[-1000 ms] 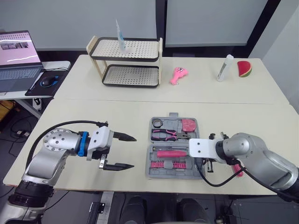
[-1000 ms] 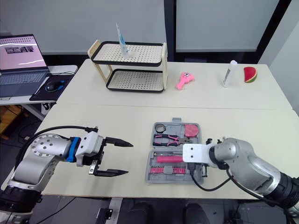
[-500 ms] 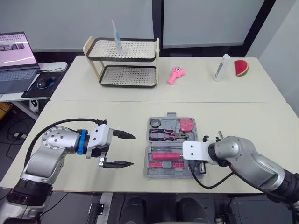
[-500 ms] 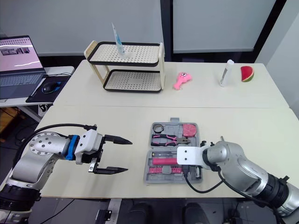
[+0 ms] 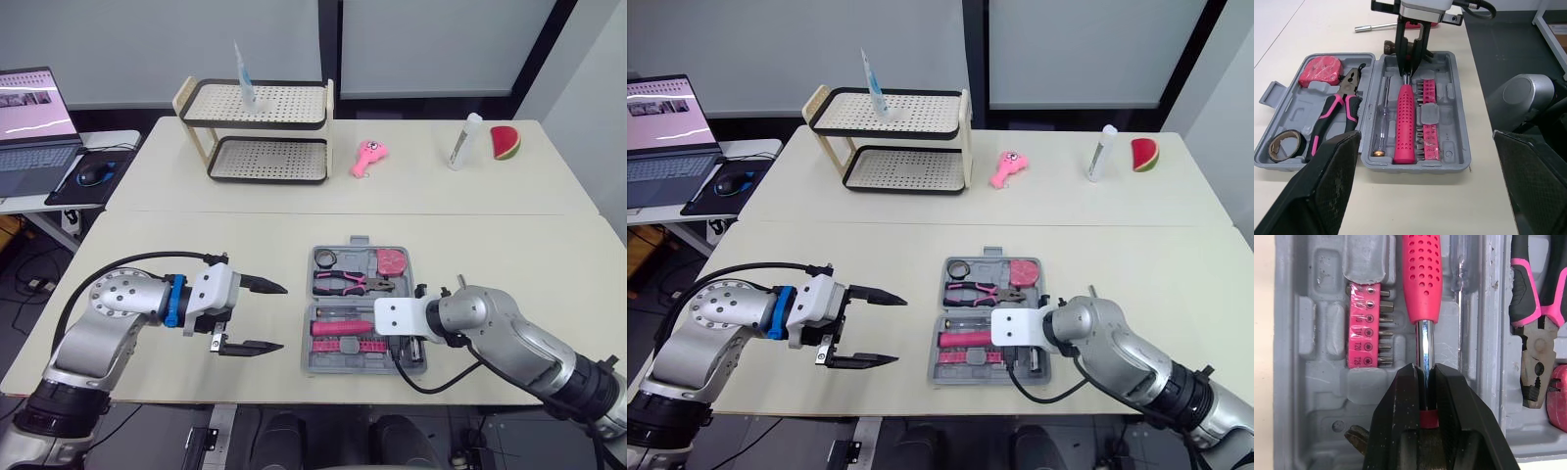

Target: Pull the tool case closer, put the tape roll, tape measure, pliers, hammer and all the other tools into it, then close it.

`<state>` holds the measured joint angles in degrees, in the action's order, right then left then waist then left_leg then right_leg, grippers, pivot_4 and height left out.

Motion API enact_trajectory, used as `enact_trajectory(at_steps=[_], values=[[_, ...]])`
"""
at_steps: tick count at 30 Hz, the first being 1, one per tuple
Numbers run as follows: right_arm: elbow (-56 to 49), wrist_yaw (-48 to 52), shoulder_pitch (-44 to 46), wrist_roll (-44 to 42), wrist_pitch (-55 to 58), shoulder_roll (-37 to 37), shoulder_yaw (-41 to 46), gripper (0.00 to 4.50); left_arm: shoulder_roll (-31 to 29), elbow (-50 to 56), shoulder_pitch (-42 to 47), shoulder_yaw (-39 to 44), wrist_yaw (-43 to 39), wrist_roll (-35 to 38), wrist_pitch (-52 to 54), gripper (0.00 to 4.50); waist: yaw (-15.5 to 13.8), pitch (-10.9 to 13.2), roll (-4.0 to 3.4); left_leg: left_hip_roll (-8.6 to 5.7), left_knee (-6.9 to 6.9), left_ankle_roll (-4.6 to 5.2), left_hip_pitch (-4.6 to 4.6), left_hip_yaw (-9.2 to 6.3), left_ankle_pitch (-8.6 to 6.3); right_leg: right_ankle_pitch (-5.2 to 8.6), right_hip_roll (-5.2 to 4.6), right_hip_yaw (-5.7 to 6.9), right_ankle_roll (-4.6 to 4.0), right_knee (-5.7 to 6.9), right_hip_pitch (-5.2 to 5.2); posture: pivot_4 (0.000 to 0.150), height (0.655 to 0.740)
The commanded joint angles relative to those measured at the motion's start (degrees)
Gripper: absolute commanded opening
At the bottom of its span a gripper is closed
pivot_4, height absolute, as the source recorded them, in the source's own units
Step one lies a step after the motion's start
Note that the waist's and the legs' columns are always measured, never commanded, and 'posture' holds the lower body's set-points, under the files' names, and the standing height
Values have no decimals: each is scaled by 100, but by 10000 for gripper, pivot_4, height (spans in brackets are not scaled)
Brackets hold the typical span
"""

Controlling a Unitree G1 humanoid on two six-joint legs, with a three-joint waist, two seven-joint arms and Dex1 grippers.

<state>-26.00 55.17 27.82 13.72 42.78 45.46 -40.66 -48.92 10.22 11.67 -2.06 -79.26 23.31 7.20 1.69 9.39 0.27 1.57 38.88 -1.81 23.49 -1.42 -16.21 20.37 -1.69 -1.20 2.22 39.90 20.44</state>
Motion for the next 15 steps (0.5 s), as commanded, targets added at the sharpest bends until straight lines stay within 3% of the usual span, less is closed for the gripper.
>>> enact_trajectory(at_steps=[1,3,5,12,15], values=[[2,-27,-37,147,-233,-78,68,2455,-45,148,-38,13,41,-19,-1,45000,0,0,0,0,0,0,0,0,0,0,0,-1,0,0,0,1500,7400],[54,9,-70,188,-272,-106,80,2455,-43,141,-38,13,36,-29,-1,45000,-1,0,0,0,0,0,0,0,0,0,0,0,0,0,0,1500,7400],[31,59,-109,180,-254,-108,114,9656,-33,104,-9,5,27,-50,-10,45000,-1,-1,1,0,0,0,0,0,0,0,0,0,0,1,0,1500,7400],[-189,29,-228,-220,-232,-211,824,20212,31,-30,105,-49,0,-114,-74,45000,-2,-1,1,-1,1,0,0,1,0,0,0,0,0,1,0,1500,7400],[-118,244,-376,-892,-793,-236,1514,20212,75,-66,156,-98,-21,-122,-112,45000,-4,-1,2,1,1,0,0,0,0,0,1,0,0,2,0,1500,7400]])
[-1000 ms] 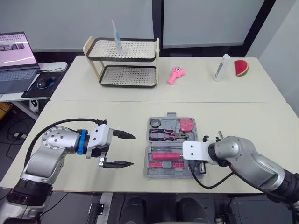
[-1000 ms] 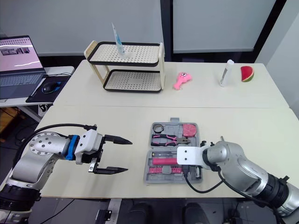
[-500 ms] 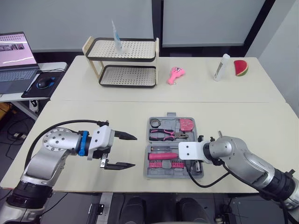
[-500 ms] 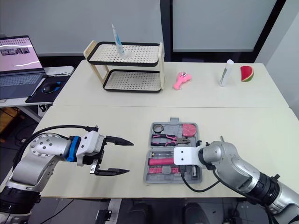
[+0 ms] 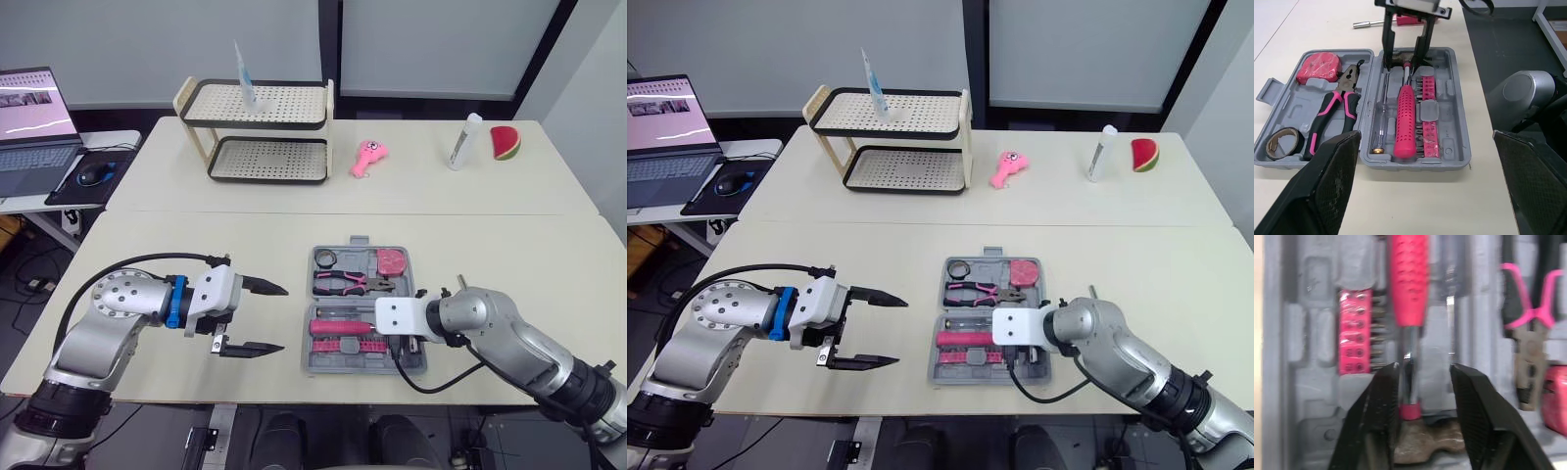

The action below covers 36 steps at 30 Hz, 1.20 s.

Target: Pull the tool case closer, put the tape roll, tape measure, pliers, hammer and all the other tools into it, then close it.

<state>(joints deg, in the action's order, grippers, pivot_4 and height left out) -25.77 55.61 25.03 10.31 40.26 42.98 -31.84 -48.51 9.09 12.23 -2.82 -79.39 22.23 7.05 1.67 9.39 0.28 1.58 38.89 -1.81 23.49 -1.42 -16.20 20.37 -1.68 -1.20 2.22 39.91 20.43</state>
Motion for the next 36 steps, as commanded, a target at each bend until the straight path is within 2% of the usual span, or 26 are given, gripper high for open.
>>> enact_trajectory(at_steps=[1,3,6,15,26,36], values=[[-33,264,-166,-799,-853,-18,872,20212,46,32,115,-43,-15,-17,-114,45000,-7,0,1,-1,0,0,0,-1,0,0,0,0,0,0,-1,1500,7400],[193,391,-294,-1225,-1327,-119,1227,20212,68,6,141,-69,-25,-31,-144,45000,-5,0,3,-1,1,0,-1,0,0,0,-1,1,0,-3,-5,1500,7400],[656,556,-388,-1596,-2017,-272,1473,14243,114,-53,191,-121,-17,-60,-194,45000,-3,-1,4,0,1,0,-2,0,0,0,0,2,0,-2,-6,1500,7400],[1475,428,-600,-1398,-2955,-751,1141,213,66,124,28,-74,15,-20,-165,45000,4,-1,4,2,1,-1,-4,2,1,0,2,-1,0,2,-5,1500,7400],[2757,42,-676,-542,-3758,-985,673,213,31,102,71,-96,3,-43,-104,45000,3,-1,5,2,1,-2,-6,3,2,0,3,-1,0,2,-5,1500,7400],[2993,56,-783,-298,-4064,-1010,608,213,25,102,57,-102,12,-68,-106,45000,3,-5,9,4,-1,-1,-27,4,1,0,4,-1,0,1,-24,1500,7400]])
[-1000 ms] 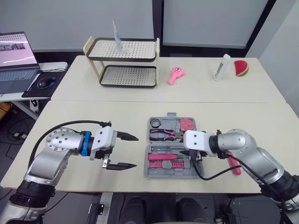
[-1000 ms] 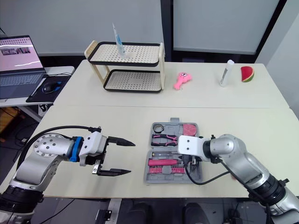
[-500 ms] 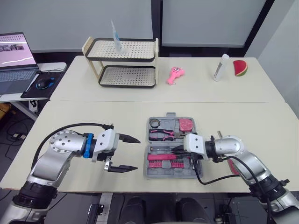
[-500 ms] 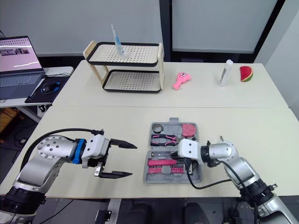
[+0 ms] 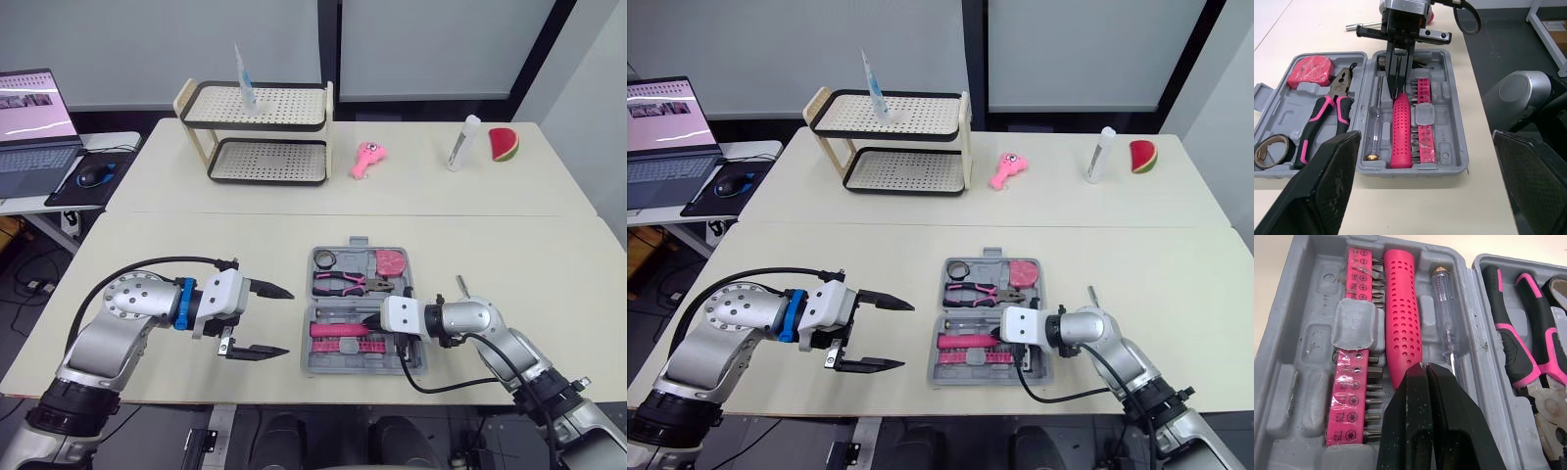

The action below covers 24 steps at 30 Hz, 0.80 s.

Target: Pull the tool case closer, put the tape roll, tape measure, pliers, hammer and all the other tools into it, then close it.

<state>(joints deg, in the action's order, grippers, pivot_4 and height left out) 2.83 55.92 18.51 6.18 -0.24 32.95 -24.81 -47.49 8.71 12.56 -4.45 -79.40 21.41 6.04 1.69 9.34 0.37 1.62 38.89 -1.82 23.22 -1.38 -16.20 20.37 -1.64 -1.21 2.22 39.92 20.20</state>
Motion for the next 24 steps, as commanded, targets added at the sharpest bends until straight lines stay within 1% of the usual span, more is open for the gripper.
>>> enact_trajectory(at_steps=[1,5,8,10,11,15,18,20,22,24], values=[[127,29,-146,79,-34,-20,-76,213,-74,146,12,67,18,15,-9,45000,0,0,0,0,0,0,0,0,0,0,0,0,0,0,0,1500,7400],[-215,13,-112,-394,83,-167,285,213,-47,107,4,138,84,40,-14,45000,0,0,1,1,0,0,-1,1,0,0,0,-1,0,1,0,1500,7400],[-860,76,-86,-1144,509,-184,885,213,-48,121,87,499,303,459,465,45000,-2,3,-1,2,0,0,1,1,0,0,1,-2,0,1,3,1500,7400],[-1217,208,-135,-1456,729,84,1246,4858,-152,105,114,722,401,642,752,45000,-6,3,0,3,0,0,5,-1,0,0,0,-2,0,2,4,1500,7400],[-1391,288,-176,-1637,883,274,1476,6008,-245,67,89,832,389,676,836,45000,-11,2,0,2,0,0,5,-3,0,0,-1,0,0,2,2,1500,7400],[-1715,681,-448,-2354,1426,1367,2753,12219,-640,-444,-84,1350,339,635,860,45000,-33,4,0,-6,-1,1,6,-3,-1,0,-8,2,0,-3,0,1500,7400],[-1468,897,-808,-2497,1487,2017,3482,17063,-783,-889,-150,1635,413,532,753,45000,-22,3,1,-2,-4,2,3,-2,-1,0,-6,4,0,-6,-1,1500,7400],[-971,1024,-1175,-2486,1366,2378,4123,20259,-826,-1262,-230,1883,549,447,662,45000,-24,4,1,-1,-5,2,3,-1,-1,0,-5,3,0,-6,0,1500,7400],[-340,1067,-1478,-2416,1089,2591,4607,23741,-857,-1561,-383,2047,610,335,497,45000,-17,5,4,-2,-5,3,4,6,-2,0,-6,-2,0,-8,-1,1500,7400],[267,1073,-1644,-2343,801,2708,4912,27106,-867,-1854,-485,2158,662,234,334,45000,-13,5,4,-2,-6,3,0,13,-2,0,-7,-8,0,-9,0,1500,7400]])
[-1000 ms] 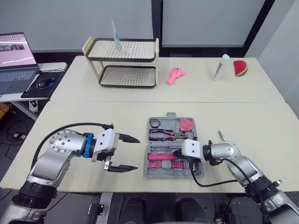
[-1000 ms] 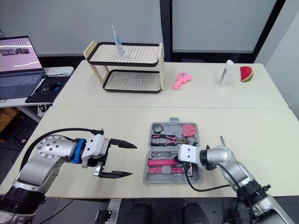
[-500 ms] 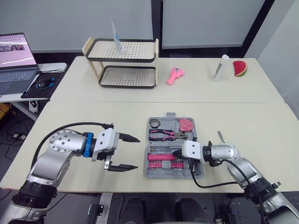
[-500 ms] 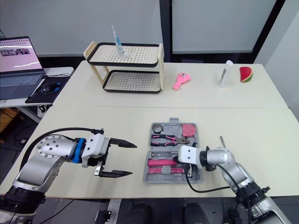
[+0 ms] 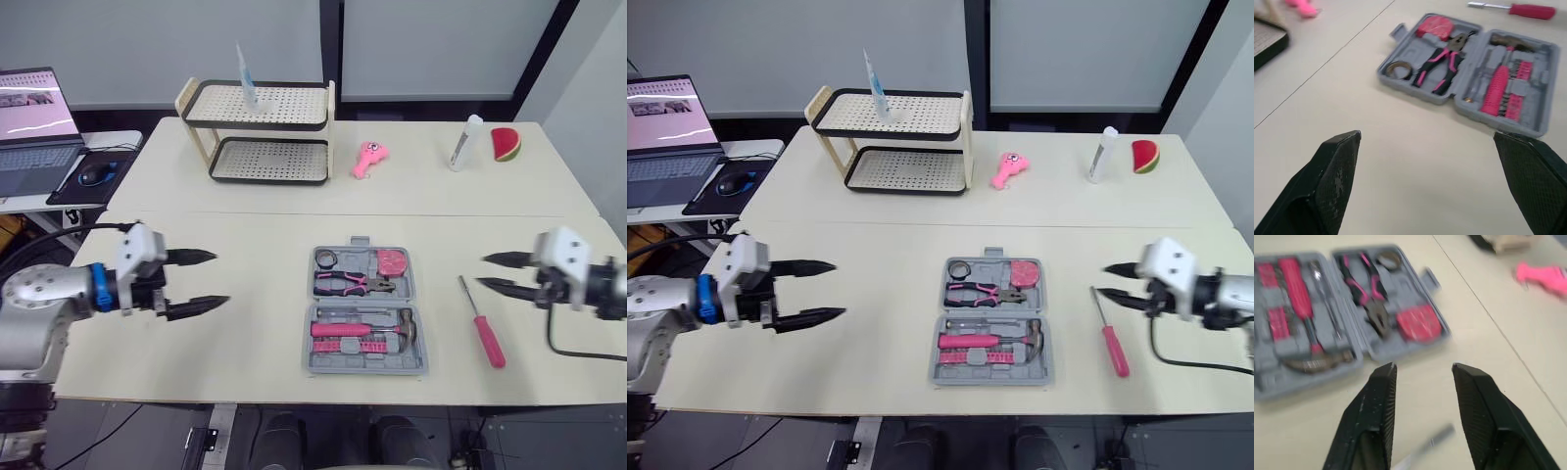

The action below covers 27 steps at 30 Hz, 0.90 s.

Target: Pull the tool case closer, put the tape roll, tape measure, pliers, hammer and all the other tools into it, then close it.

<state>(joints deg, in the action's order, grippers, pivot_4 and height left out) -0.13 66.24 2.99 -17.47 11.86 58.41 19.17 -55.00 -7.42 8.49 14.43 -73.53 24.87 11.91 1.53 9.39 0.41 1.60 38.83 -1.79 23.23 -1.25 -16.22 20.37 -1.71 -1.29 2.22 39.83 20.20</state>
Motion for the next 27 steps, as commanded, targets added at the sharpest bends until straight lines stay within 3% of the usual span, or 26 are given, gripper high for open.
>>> enact_trajectory(at_steps=[1,3,7,17,27], values=[[855,55,-163,73,-566,208,618,28919,-123,-398,-125,314,85,-160,-330,45000,6,0,0,2,0,0,-1,0,0,0,0,-1,0,0,0,1500,7400],[1380,77,-288,176,-888,266,722,32634,-111,-727,-156,363,125,-252,-498,45000,12,0,0,3,-2,0,-4,1,0,0,2,-1,0,1,0,1500,7400],[1775,43,-368,212,-1195,214,688,44624,-84,-1108,-189,337,137,-378,-757,45000,16,0,0,4,-5,0,-11,15,0,0,2,-12,0,1,0,1500,7400],[1946,-65,-271,359,-1484,289,546,44624,-57,-900,-207,298,172,-336,-798,45000,13,0,0,4,-9,0,-21,35,0,1,5,-66,0,3,1,1500,7400],[1189,862,63,777,-2467,778,-519,44624,436,2085,469,-861,100,522,480,45000,3,0,-2,6,-7,-1,-22,44,0,0,11,-90,1,4,-2,1500,7400]])
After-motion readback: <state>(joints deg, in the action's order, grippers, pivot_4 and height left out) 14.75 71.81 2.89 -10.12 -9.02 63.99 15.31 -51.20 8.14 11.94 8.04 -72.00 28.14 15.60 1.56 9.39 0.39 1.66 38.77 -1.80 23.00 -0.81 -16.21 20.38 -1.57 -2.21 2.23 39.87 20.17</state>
